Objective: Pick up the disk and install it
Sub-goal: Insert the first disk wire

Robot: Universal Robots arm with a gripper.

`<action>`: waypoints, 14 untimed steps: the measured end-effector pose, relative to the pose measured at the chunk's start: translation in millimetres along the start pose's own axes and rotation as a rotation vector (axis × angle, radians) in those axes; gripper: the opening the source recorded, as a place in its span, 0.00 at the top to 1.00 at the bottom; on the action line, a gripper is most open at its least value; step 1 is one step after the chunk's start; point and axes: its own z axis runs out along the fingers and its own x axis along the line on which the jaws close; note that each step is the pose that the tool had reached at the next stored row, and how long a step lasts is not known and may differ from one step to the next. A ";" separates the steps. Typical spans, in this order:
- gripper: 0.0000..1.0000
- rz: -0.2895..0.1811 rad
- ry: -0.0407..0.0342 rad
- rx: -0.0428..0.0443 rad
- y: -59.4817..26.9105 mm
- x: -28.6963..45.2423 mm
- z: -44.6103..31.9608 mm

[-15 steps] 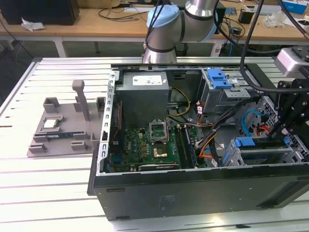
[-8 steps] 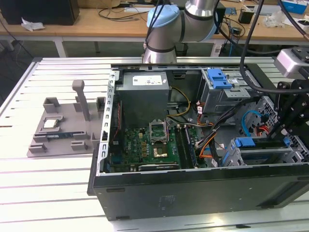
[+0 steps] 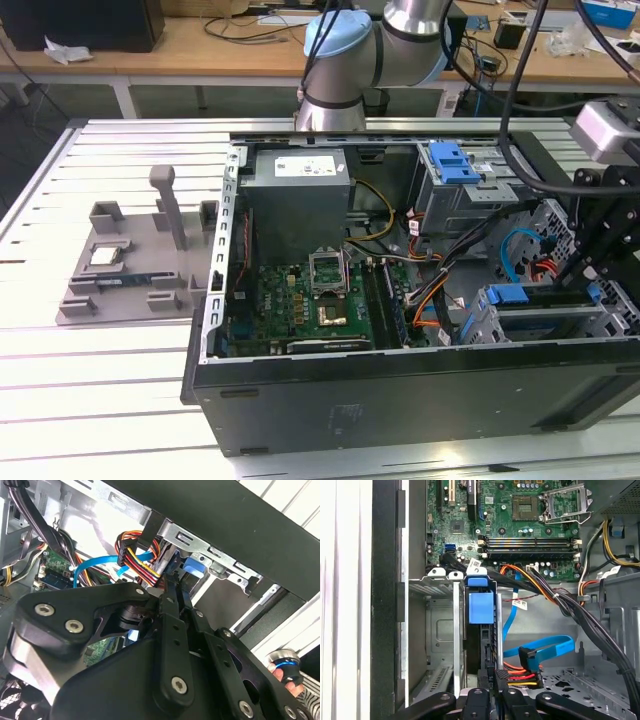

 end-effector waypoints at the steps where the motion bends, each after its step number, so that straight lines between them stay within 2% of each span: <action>1: 0.84 0.000 0.0004 0.0001 0.0 0.0 -0.3; 5: 0.84 0.000 -0.0033 -0.0012 -0.4 0.0 0.0; 14: 0.84 0.000 -0.0048 -0.0071 -1.7 0.0 5.1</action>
